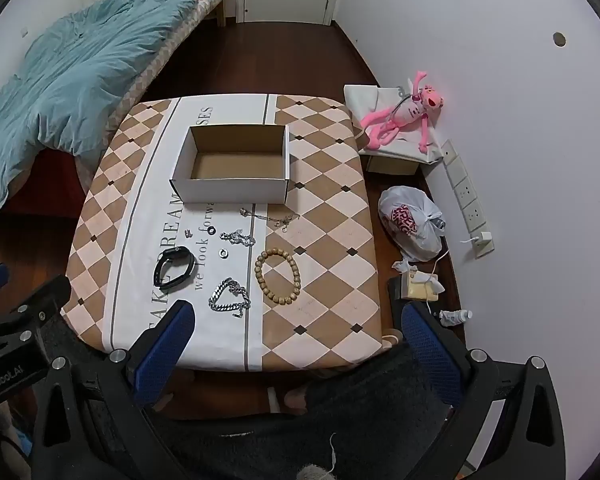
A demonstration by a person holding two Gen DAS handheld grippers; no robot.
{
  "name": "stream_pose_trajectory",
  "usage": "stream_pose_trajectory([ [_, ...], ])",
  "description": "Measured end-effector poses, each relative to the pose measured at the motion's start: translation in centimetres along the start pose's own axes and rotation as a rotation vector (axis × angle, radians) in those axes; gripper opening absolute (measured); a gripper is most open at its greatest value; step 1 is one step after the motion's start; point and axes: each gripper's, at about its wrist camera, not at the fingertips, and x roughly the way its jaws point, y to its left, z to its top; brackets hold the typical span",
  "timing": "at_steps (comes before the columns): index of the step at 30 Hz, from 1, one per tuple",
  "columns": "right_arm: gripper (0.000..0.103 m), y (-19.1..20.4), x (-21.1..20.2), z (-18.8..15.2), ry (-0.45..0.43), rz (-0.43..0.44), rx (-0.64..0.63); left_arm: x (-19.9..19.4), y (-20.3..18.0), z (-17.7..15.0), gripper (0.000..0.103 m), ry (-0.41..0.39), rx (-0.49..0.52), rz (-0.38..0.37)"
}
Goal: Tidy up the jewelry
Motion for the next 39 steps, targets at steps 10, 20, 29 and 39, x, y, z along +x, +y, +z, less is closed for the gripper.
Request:
stream_pose_trajectory([
  [10,0.103,-0.1,-0.2,0.8,-0.006,0.002,-0.014,0.0,0.0,0.0,0.103,-0.001,-0.004,-0.01],
  [20,0.103,0.4,0.1,0.6,-0.007,-0.005,-0.015,-0.6,-0.3,0.5,0.103,-0.001,-0.003,-0.012],
  [29,0.103,0.4,0.2,0.7,-0.006,-0.007,-0.012,-0.7,-0.6,0.7,0.103,-0.002,0.001,-0.013],
  [39,0.103,0.2,0.2,0.7,-0.011,-0.01,-0.011,-0.7,-0.5,0.7,0.103,-0.004,0.0,-0.011],
])
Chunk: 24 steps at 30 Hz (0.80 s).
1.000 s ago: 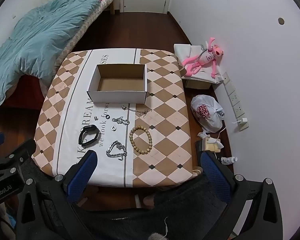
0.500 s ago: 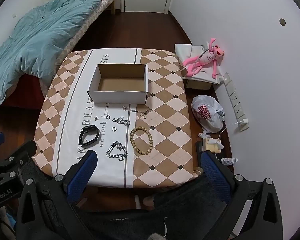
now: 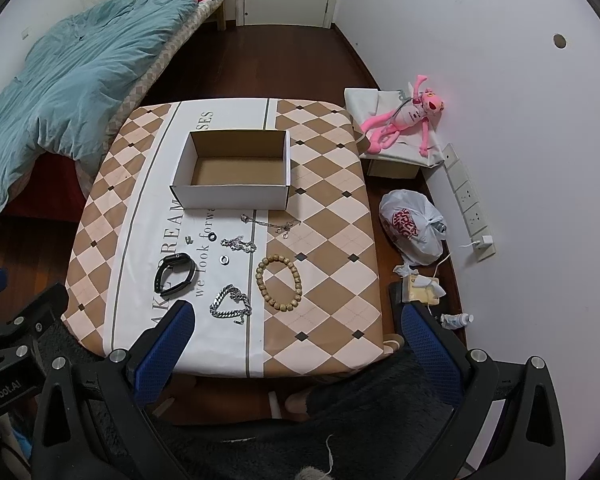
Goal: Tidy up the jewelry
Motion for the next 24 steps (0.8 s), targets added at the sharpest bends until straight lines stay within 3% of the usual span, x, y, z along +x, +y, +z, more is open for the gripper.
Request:
stream_pose_trajectory([
  [24,0.103,0.1,-0.1,0.2,-0.001,0.002,0.003,0.0,1.1,0.2,0.103,-0.016,-0.005,0.003],
])
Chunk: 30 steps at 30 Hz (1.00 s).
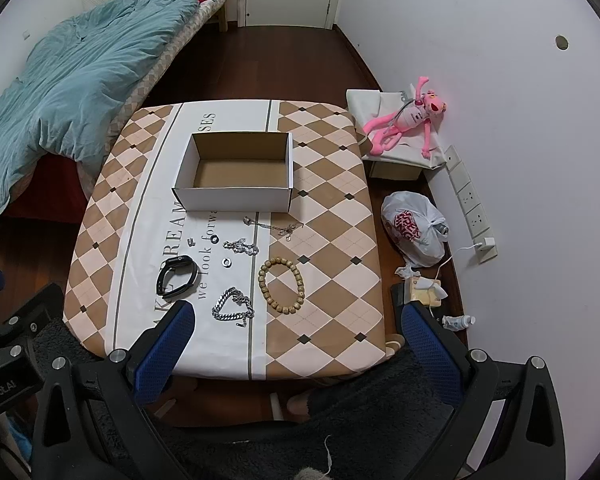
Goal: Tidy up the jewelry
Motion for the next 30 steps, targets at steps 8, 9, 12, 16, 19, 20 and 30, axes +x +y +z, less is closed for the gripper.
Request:
stream_pose_trajectory([
  [8,0.103,-0.05,0.04,0.03,0.0,0.002,0.0,-0.01,-0.1,-0.06,0.103,0.001,-0.001,0.0],
  [9,0.103,-0.05,0.02,0.02,0.0,0.002,0.0,-0.01,-0.03,-0.01,0.103,0.0,-0.001,0.0],
  [12,0.103,-0.05,0.07,0.07,0.0,0.001,-0.001,-0.02,-0.08,-0.04,0.103,0.0,0.001,0.0],
  [16,0.103,-0.02,0.03,0.05,0.001,0.001,-0.002,-0.05,-0.12,-0.01,0.103,0.0,-0.001,0.003],
  [19,0.103,-0.07,0.09,-0.01,-0.002,0.001,-0.001,-0.05,-0.08,0.0,0.103,-0.001,0.0,0.003],
  [20,0.103,-0.06,0.13,-0.01,-0.001,0.003,0.0,-0.04,-0.07,0.0,0.103,-0.001,0.0,0.003],
  [30,0.103,0.03,0.07,0.09,-0.002,0.003,0.001,-0.04,-0.05,-0.05,0.103,-0.002,0.001,0.003],
])
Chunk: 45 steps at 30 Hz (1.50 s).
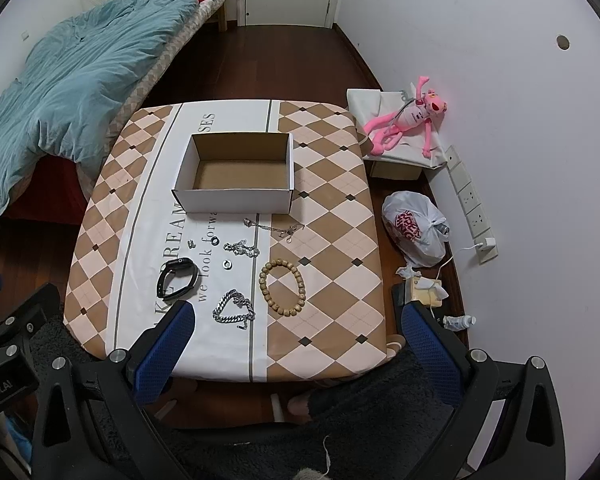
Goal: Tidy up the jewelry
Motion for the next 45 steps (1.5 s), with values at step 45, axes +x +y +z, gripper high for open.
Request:
stream_pose_trajectory([
  [45,0.082,-4.3,27.8,-1.2,0.343,-0.011,0.126,22.8,-2.8,-0.8,0.096,0.261,0.081,-0.02],
])
